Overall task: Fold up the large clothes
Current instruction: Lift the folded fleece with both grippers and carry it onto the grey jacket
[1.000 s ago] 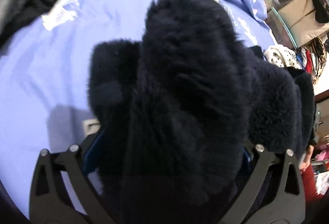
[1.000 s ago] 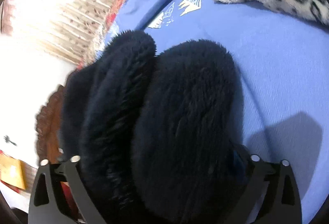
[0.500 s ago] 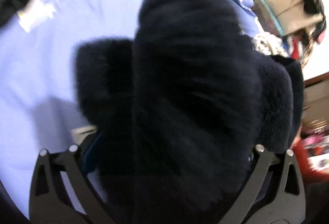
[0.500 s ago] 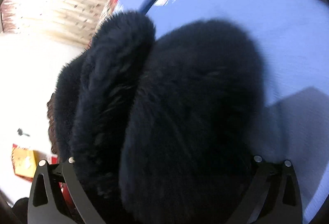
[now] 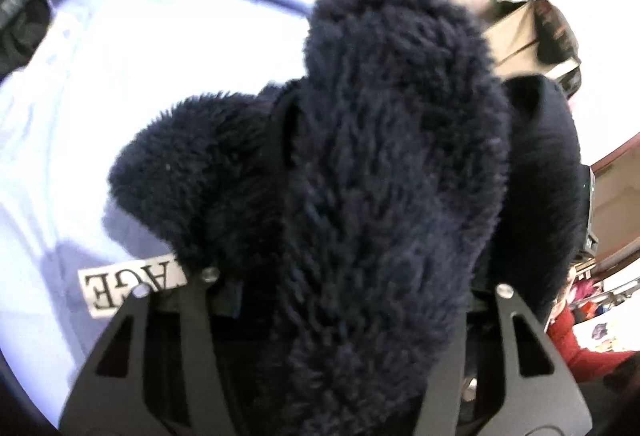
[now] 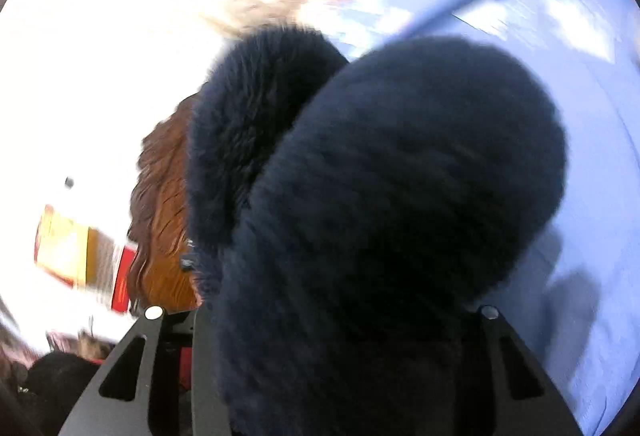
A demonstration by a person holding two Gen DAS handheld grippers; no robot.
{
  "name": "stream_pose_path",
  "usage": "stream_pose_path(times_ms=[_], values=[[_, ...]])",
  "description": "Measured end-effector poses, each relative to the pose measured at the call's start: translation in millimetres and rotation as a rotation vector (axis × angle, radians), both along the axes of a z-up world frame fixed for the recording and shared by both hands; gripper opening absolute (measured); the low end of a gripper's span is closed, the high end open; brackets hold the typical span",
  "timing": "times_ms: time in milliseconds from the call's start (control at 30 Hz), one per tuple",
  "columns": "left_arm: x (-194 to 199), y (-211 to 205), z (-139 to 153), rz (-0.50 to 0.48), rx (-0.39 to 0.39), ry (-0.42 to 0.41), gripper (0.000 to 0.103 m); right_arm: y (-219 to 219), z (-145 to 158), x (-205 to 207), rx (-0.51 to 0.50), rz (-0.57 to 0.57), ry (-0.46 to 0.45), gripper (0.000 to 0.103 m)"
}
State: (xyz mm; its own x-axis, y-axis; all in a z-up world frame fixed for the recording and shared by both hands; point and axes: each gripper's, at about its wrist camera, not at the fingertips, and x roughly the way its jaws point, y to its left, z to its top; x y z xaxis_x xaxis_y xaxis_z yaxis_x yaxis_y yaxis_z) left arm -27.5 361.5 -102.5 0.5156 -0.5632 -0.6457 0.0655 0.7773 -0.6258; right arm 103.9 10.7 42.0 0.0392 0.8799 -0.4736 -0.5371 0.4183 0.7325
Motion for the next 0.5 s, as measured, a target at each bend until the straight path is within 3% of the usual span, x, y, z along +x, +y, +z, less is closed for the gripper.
stream_pose_path(times_ms=[133, 233, 367, 500], values=[[-42, 48, 46, 0.126, -0.081, -0.135, 0.051, 46, 60, -8, 0.062, 0.084, -0.105, 0.065], [-71, 91, 86, 0.211, -0.092, -0.223, 0.051, 91, 99, -9, 0.101, 0.162, -0.173, 0.065], [-105, 158, 158, 0.349, 0.032, -0.334, 0.051, 198, 142, 19, 0.149, 0.265, -0.231, 0.065], [-124, 237, 216, 0.515, 0.153, -0.390, 0.052, 312, 170, 58, 0.190, 0.319, -0.241, 0.065]])
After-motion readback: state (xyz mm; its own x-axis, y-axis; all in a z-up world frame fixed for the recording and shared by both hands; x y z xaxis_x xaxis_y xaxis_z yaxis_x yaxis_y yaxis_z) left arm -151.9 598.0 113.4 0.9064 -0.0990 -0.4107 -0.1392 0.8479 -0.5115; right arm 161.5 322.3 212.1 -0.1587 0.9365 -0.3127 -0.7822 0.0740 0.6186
